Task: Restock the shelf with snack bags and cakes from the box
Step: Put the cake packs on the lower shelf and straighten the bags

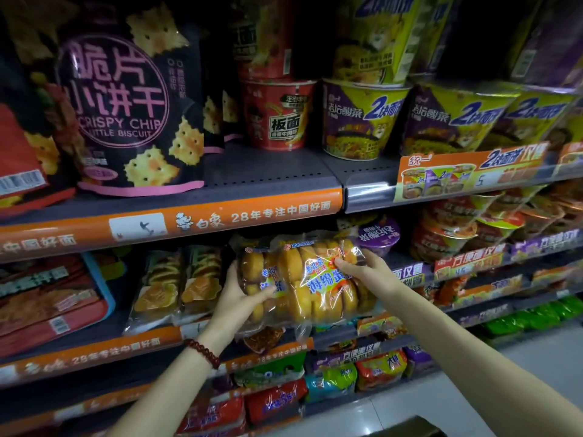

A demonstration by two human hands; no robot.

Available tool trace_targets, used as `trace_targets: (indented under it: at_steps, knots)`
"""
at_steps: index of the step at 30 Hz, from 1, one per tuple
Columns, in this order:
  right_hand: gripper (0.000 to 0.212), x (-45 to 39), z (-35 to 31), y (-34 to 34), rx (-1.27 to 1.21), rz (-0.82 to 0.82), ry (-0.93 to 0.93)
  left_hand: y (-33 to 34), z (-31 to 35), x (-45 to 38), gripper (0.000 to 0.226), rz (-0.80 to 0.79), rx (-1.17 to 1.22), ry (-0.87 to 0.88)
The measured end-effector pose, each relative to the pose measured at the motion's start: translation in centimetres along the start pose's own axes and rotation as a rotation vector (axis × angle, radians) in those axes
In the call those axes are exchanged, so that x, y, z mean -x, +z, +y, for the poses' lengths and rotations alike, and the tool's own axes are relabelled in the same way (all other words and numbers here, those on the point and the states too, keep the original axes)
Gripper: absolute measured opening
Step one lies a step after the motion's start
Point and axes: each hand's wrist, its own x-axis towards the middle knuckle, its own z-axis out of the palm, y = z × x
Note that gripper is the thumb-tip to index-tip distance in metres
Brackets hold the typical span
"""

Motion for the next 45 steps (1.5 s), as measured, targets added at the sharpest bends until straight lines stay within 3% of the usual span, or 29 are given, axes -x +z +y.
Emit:
trace_targets:
  at_steps: [3,7,12,15,21,24,28,29,33,35,40,42,45]
  knots:
    - [0.045,-0.5,0.1,-0.3,-0.015,-0.019,0.018,-0.6,-0.1,0.2,0.104,-0.066,0.023,-0.053]
    - [0.049,-0.9,0.4,-0.4,-0.032,-0.050,0.009,-0.9,-0.5,0.7,0.104,-0.104,0.075,-0.078]
    - [0.056,-1.1,0.4,-0.4,-0.044,-0.068,0.005,-0.3,-1.1,0.8,0.096,0.024,0.243,-0.120]
    - [0.082,-0.7,0.5,-0.8,-0.070,-0.061,0.007,0.0,-0.7,0.8,0.089,0.083,0.325,-0.108]
    - [0.074,-0.1,1.7,-3.0,-0.108,-0.062,-0.001,-0.4,1.2,-1.2,0.080,0.131,0.424,-0.154]
    - [0.067,0.3,2.3,-3.8,-0.152,-0.076,0.031,0.0,1.5,-2.7,0.095,0.109,0.362,-0.163]
    - [0.101,0.7,2.9,-5.0,-0.229,-0.017,0.080,1.1,0.8,-3.3,0.097,0.001,0.164,-0.203]
    - [0.100,0.8,3.1,-5.4,-0.256,-0.001,0.089,1.2,0.7,-3.3,0.094,-0.027,0.139,-0.214]
    - [0.065,1.5,3.2,-6.5,-0.266,-0.008,0.091,0.3,0.6,-3.7,0.099,-0.129,0.078,-0.261]
    - [0.062,1.7,3.2,-6.8,-0.277,0.021,0.097,0.0,0.6,-3.8,0.095,-0.156,0.055,-0.268]
    - [0.102,1.7,3.7,-6.9,-0.301,0.100,0.135,0.6,0.6,-3.8,0.086,0.007,-0.380,-0.038]
    - [0.097,1.9,3.7,-6.7,-0.298,0.090,0.127,0.5,0.1,-3.6,0.088,0.095,-0.450,0.037]
    - [0.079,2.6,3.0,-6.0,-0.280,0.070,0.117,0.5,-0.8,-2.6,0.101,0.076,-0.358,0.080]
